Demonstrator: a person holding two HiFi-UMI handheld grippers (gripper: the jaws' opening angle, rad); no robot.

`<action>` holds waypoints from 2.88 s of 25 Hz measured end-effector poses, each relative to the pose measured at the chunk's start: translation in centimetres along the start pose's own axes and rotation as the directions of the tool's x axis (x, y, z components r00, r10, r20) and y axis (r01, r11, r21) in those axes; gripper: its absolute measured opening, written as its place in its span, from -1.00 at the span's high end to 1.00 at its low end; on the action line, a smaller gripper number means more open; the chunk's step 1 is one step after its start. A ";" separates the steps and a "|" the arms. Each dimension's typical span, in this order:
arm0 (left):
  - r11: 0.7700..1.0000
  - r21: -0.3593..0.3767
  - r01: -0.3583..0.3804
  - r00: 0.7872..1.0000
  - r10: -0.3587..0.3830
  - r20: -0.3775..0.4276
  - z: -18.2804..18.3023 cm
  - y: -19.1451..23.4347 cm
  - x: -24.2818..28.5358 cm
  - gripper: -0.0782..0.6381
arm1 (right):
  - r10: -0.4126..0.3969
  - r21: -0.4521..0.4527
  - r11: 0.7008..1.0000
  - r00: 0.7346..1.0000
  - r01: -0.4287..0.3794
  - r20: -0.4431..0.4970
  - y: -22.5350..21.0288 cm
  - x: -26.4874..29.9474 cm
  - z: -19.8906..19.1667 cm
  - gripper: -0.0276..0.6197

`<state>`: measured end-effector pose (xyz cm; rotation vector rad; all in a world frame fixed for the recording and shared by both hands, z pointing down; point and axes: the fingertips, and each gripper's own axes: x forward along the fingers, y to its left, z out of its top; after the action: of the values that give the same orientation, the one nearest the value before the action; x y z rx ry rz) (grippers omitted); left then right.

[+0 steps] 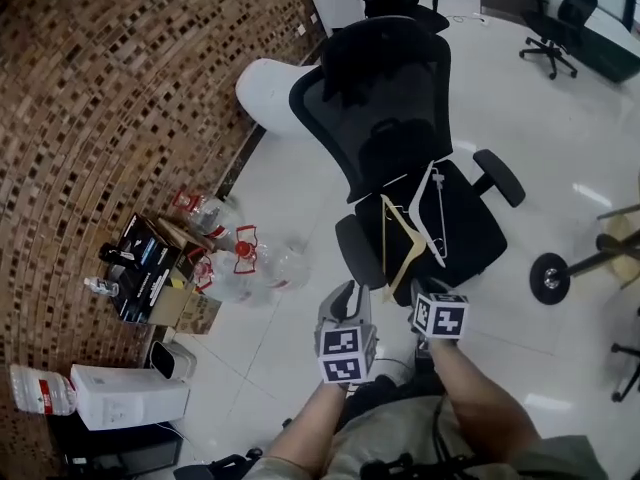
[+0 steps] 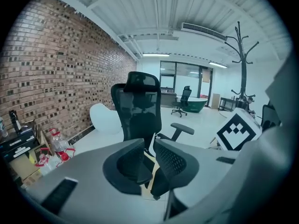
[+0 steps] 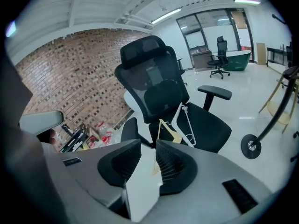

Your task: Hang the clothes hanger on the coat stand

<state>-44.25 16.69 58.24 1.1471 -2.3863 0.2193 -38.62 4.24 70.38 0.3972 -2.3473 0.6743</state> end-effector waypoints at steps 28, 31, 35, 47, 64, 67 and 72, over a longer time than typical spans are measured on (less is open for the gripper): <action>0.970 0.047 0.238 0.950 -0.223 -0.219 -1.9 8.2 30.5 0.55 | -0.198 0.269 0.933 0.965 0.240 -0.174 -8.2 30.4 2.4 0.44; 0.968 0.052 0.247 0.948 -0.230 -0.219 -0.9 7.5 34.3 0.55 | -0.200 0.267 0.931 0.959 0.249 -0.200 -10.1 34.0 2.6 0.44; 0.961 0.062 0.268 0.939 -0.246 -0.239 -0.9 7.0 38.7 0.55 | -0.220 0.259 0.923 0.942 0.285 -0.255 -12.2 38.4 1.4 0.44; 0.955 0.020 0.296 0.928 -0.283 -0.241 -2.6 6.8 48.4 0.55 | -0.153 0.312 0.903 0.900 0.295 -0.408 -16.4 50.6 -2.8 0.39; 0.962 -0.037 0.270 0.933 -0.270 -0.239 -3.9 8.3 51.4 0.55 | -0.330 0.178 0.864 0.797 0.471 -0.505 -21.5 53.8 -5.3 0.38; 0.965 -0.046 0.258 0.934 -0.261 -0.243 -4.1 8.8 51.2 0.55 | -0.300 0.213 0.871 0.823 0.442 -0.482 -21.1 54.5 -4.6 0.41; 0.965 -0.043 0.257 0.936 -0.260 -0.238 -3.7 7.9 50.2 0.55 | -0.137 0.385 0.871 0.903 0.306 -0.408 -18.9 55.4 -3.5 0.62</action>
<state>-75.78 -11.76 86.31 1.3329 -2.0003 0.2415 -69.53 -15.02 116.38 0.6711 -1.7448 1.0691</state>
